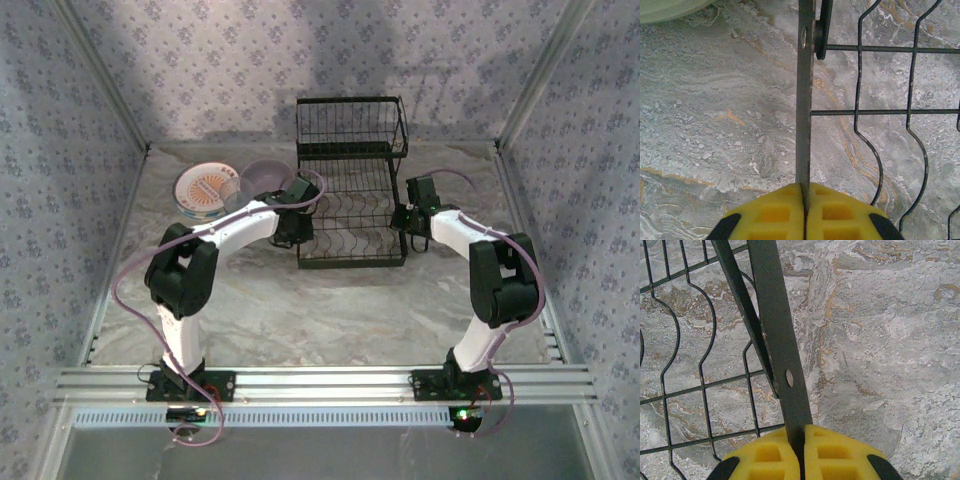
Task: Unload the mixed dishes from the dish rack
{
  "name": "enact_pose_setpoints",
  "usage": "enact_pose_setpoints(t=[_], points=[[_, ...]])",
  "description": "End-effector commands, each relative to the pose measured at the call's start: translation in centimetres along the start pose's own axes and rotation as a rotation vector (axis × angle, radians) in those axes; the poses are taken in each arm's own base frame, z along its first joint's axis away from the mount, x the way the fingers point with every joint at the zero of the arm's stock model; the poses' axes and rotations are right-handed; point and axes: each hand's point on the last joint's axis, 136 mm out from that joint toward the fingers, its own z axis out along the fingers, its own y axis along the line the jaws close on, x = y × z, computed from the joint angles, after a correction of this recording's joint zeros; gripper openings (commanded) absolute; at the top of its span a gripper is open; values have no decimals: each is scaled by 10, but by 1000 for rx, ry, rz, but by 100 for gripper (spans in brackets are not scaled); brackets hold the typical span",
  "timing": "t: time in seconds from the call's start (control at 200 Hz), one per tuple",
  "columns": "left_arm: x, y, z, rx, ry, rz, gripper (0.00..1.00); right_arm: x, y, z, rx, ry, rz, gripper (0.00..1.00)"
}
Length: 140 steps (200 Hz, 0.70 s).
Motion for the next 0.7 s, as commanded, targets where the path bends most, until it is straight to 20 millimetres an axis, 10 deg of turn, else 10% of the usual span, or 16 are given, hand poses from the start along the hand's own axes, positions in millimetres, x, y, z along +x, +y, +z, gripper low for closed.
enact_pose_setpoints(t=[0.0,0.445,0.695], points=[[22,-27,7,133,83,10,16,2,20,-4,-66,8,129,8],[18,-20,-21,126,40,10,61,-6,20,-14,-66,-16,126,36],[13,-18,-53,165,-22,45,99,-18,21,-35,-75,-66,119,78]])
